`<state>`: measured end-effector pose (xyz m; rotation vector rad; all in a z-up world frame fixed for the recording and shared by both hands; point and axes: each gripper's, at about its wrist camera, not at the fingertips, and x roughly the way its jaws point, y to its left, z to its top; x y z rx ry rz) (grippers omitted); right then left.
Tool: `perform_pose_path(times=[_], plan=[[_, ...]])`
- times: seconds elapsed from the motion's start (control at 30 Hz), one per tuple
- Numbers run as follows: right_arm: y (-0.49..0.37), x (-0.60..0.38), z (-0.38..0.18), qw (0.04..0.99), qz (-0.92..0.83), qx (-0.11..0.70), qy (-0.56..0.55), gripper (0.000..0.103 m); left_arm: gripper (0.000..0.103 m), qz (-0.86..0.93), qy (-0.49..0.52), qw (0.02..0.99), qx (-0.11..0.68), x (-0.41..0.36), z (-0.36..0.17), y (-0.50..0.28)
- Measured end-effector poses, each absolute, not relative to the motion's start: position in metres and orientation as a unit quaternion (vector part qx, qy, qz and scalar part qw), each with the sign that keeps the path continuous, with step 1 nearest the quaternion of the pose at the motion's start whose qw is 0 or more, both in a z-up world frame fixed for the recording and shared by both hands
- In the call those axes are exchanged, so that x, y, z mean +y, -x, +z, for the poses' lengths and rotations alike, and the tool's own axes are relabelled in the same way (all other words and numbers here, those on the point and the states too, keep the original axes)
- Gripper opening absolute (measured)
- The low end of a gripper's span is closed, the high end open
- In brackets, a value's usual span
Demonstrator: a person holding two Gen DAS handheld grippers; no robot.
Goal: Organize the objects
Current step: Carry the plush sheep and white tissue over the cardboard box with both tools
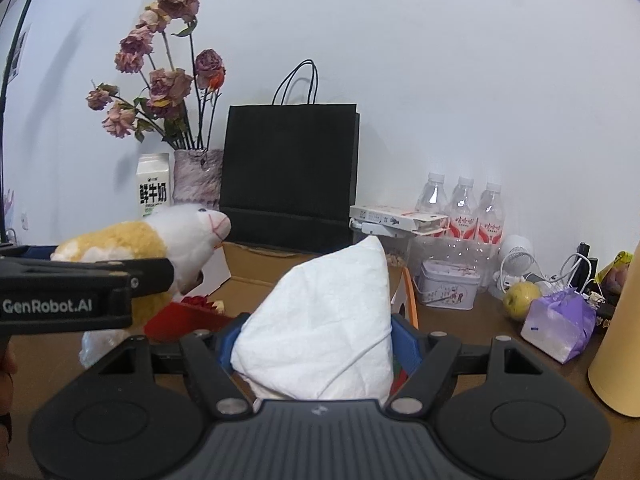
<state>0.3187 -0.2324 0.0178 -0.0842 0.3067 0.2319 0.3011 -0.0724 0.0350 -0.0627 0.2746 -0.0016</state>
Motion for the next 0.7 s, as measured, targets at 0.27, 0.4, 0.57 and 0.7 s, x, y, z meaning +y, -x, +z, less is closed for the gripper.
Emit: perform_pose_path(times=[0.27,0.4,0.57,0.7], plan=[[-0.346,-0.231,0.027,0.982,0.113,0.145,0.032,0.072,0.098,0.012,0.050,0.989,0.135,-0.065,0.044,-0.325],[-0.355,-0.229,0.028,0.982,0.114,0.145,0.036,0.072,0.098,0.016,0.057,0.989,0.136,-0.063,0.047,-0.337],[-0.366,-0.229,0.031,0.982,0.116,0.147,0.037,0.072,0.098,0.018,0.058,0.989,0.135,-0.063,0.050,-0.348],[-0.376,-0.226,0.032,0.981,0.120,0.146,0.035,0.072,0.098,0.019,0.056,0.989,0.136,-0.064,0.050,-0.359]])
